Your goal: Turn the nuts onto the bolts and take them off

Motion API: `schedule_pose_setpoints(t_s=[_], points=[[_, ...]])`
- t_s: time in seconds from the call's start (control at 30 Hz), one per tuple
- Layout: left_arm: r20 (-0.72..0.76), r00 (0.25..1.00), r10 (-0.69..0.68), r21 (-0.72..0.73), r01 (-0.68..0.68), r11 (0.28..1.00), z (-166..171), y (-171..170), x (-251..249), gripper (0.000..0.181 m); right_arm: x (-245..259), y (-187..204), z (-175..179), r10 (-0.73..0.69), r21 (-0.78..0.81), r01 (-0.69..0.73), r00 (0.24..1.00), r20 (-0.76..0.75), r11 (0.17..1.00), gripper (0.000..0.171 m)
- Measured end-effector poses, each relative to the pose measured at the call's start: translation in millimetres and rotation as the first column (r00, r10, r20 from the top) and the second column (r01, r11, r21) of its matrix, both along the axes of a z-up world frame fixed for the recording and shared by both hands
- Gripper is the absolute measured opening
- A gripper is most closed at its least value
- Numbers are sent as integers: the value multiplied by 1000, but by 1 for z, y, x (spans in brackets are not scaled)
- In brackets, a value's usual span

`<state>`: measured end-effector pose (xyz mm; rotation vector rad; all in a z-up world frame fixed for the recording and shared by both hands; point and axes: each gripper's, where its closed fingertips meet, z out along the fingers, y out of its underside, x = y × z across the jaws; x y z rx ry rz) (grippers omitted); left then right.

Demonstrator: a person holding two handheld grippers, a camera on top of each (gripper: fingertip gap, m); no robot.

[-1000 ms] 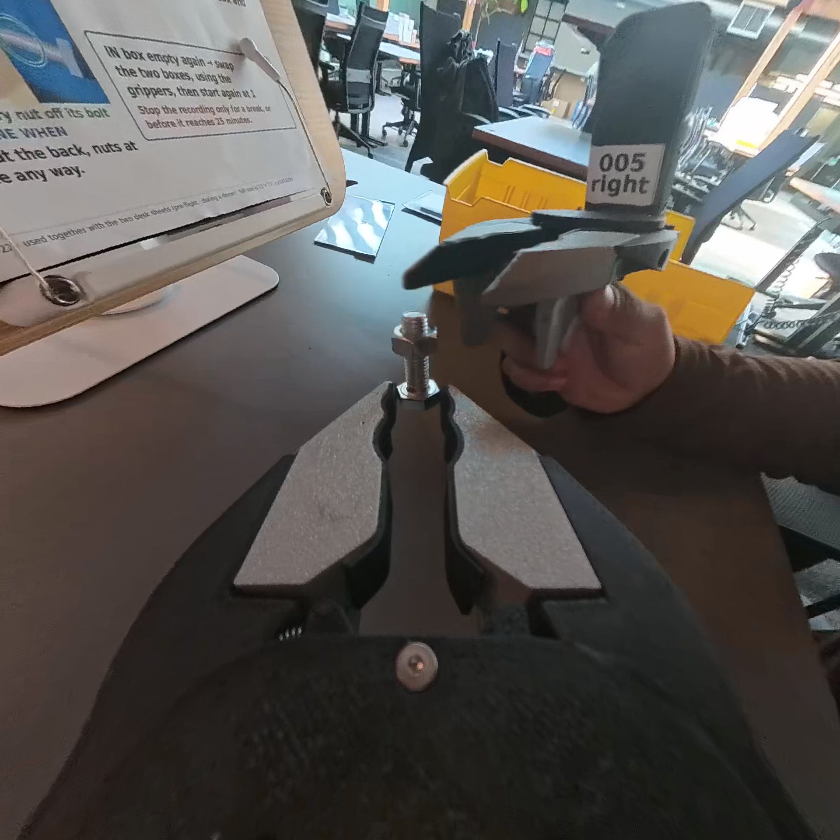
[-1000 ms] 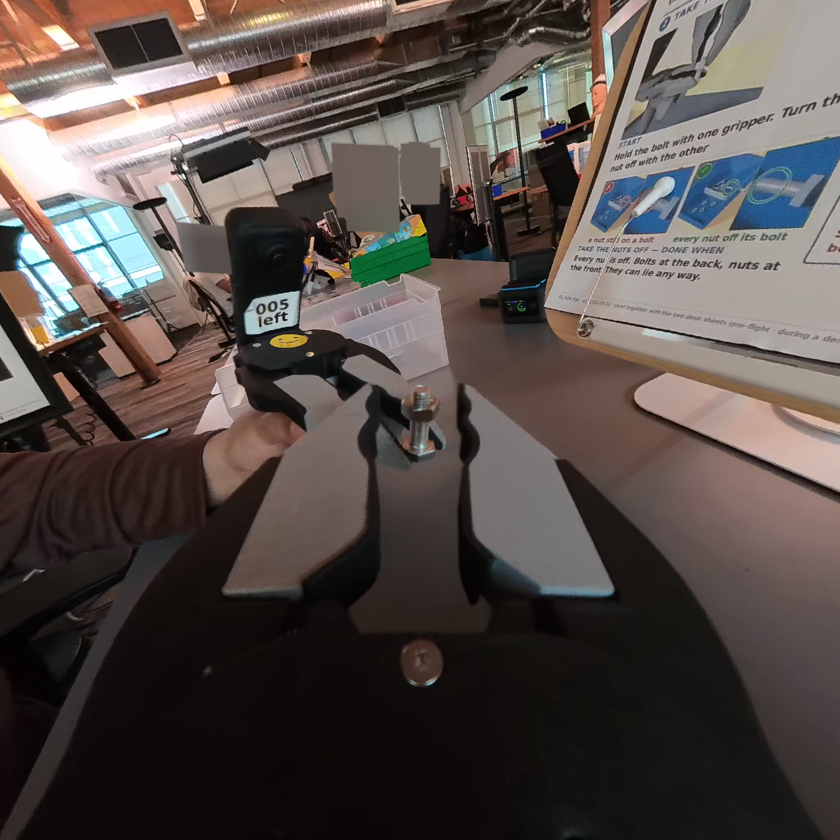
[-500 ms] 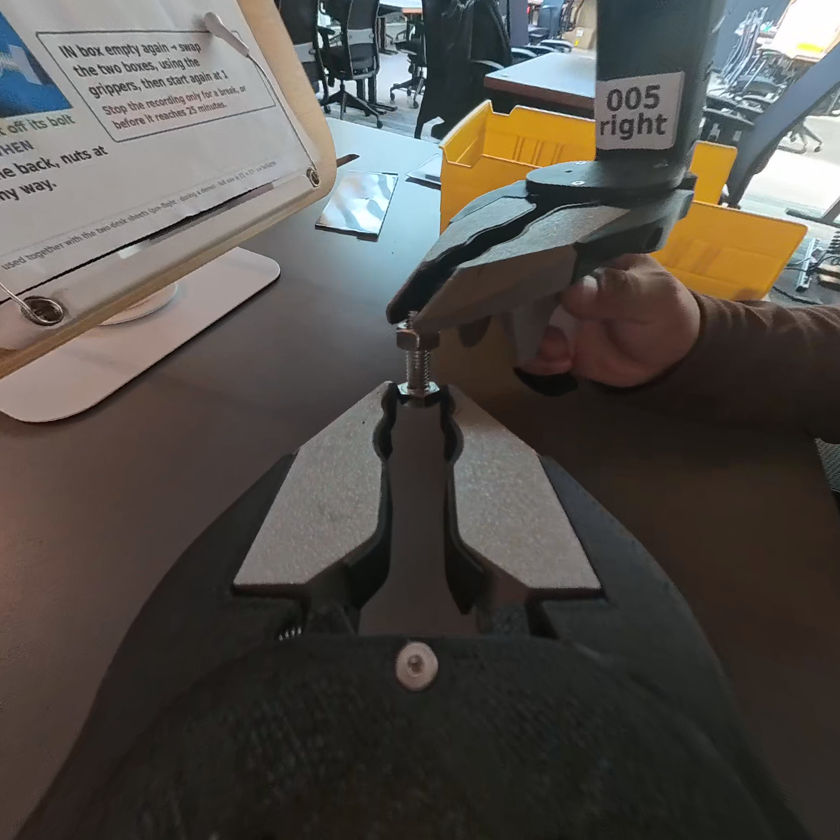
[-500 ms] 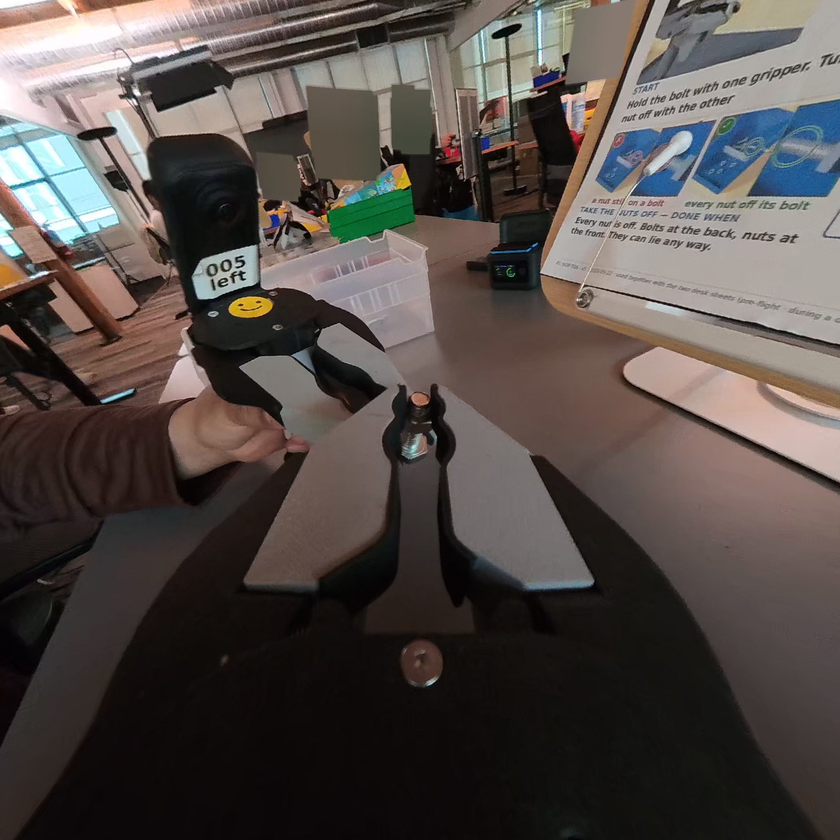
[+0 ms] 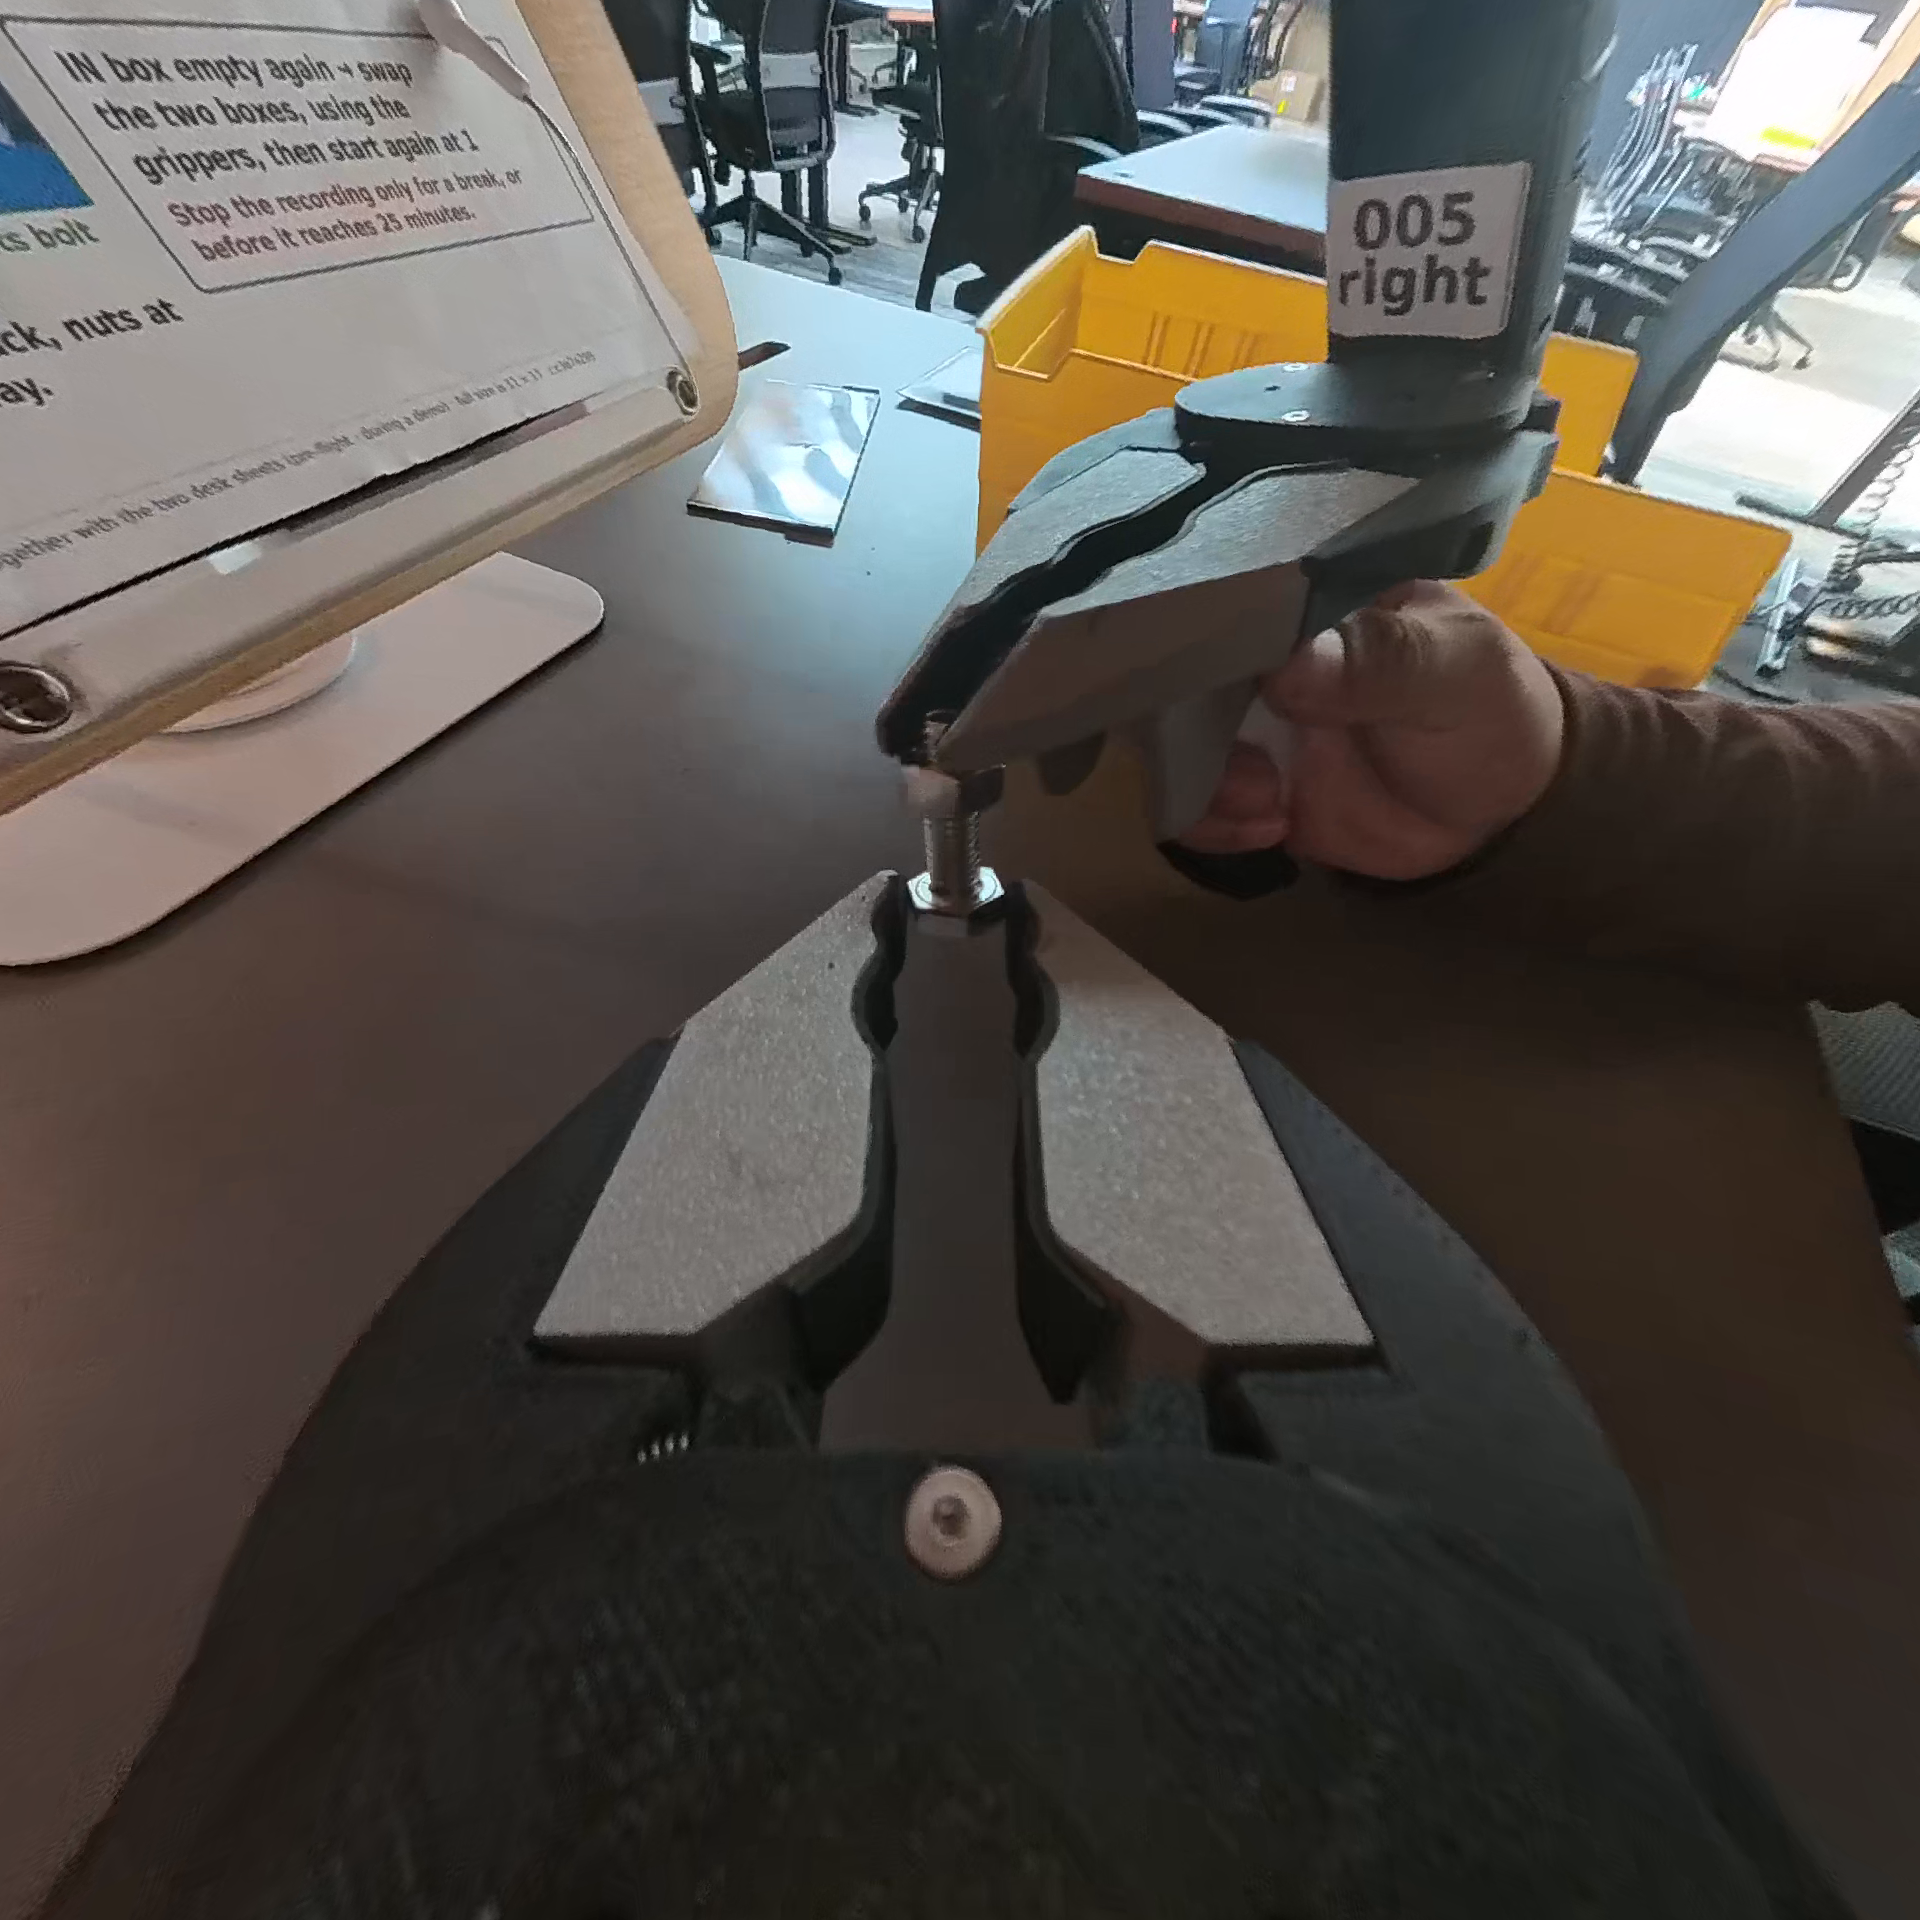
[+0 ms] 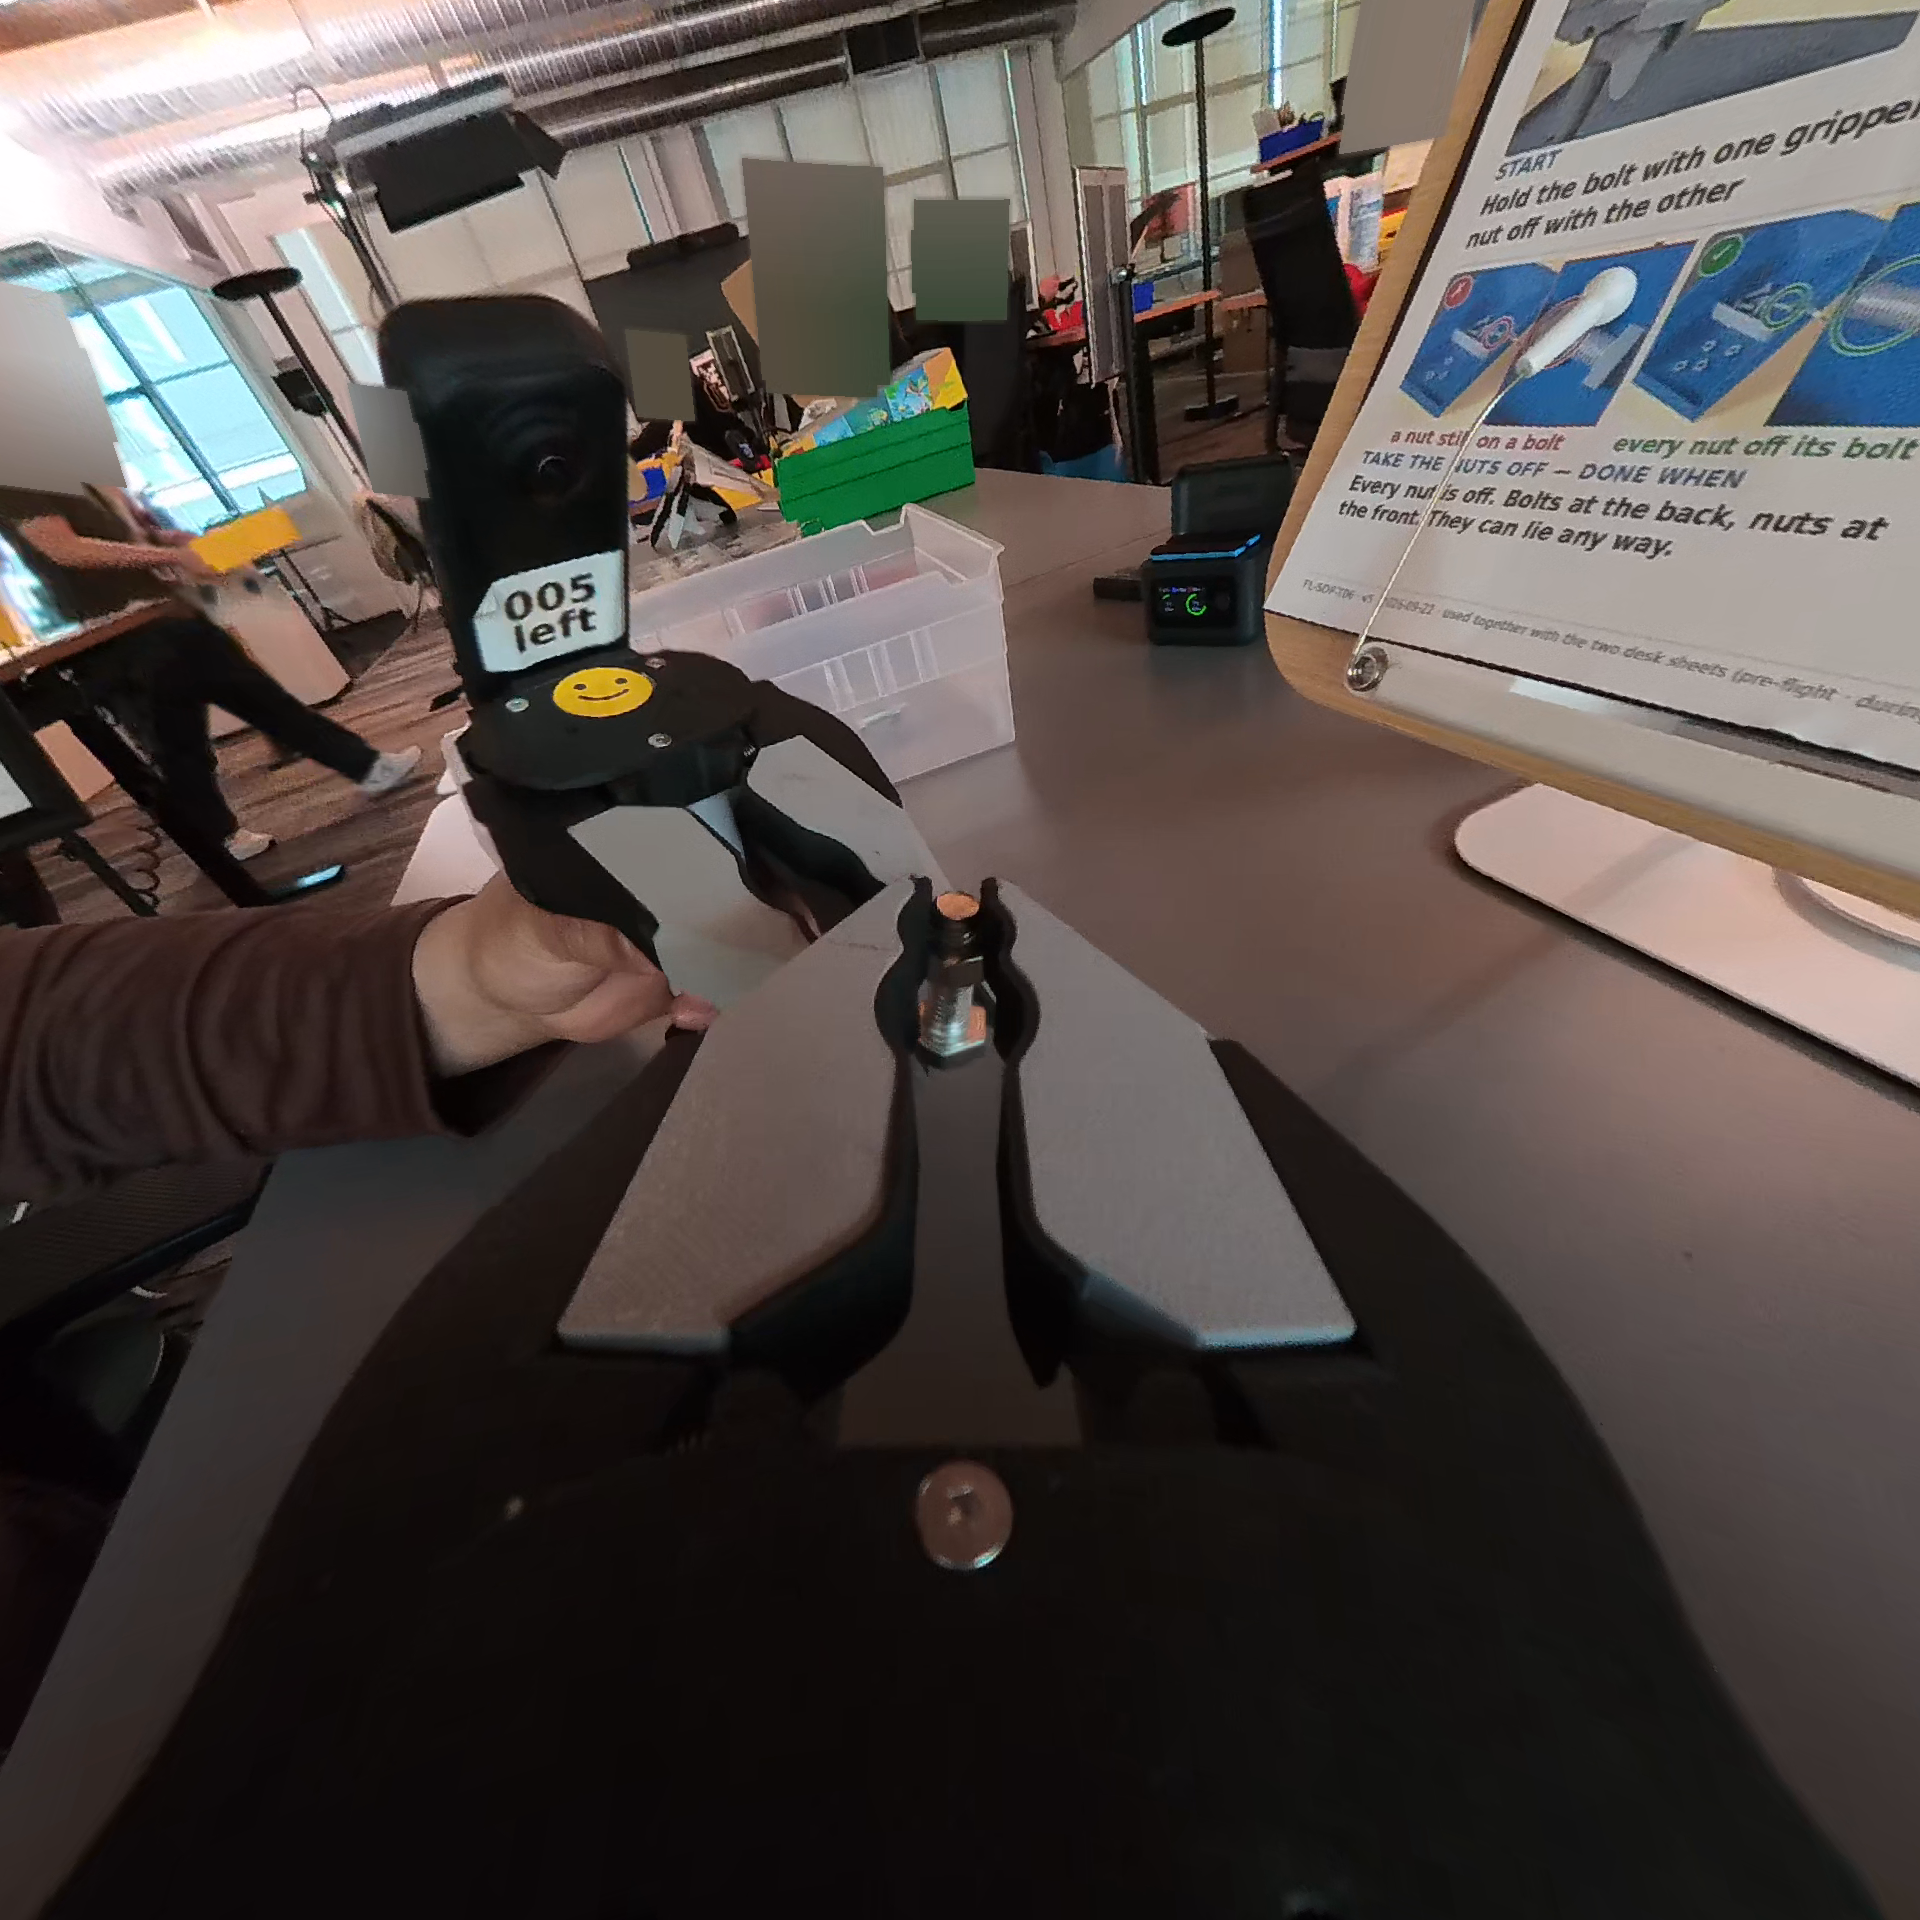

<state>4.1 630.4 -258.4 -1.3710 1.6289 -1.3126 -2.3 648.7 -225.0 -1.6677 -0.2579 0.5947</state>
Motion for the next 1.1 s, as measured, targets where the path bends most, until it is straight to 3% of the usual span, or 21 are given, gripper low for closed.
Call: schedule_pose_setpoints(t_s=[0.17,0.87,1.1], points=[[16,1000,8,-64,-7,998,5,5,-1,17,8,1,2,-26,-9,26,999,-40,1000,5],[27,1000,-5,-24,6,1000,7,3,-2,17,6,-1,7,35,-3,-36,984,-176,999,5],[-51,998,-37,-93,32,995,-11,1,1,17,2,2,-8,-13,-49,14,1000,17,999,5]])
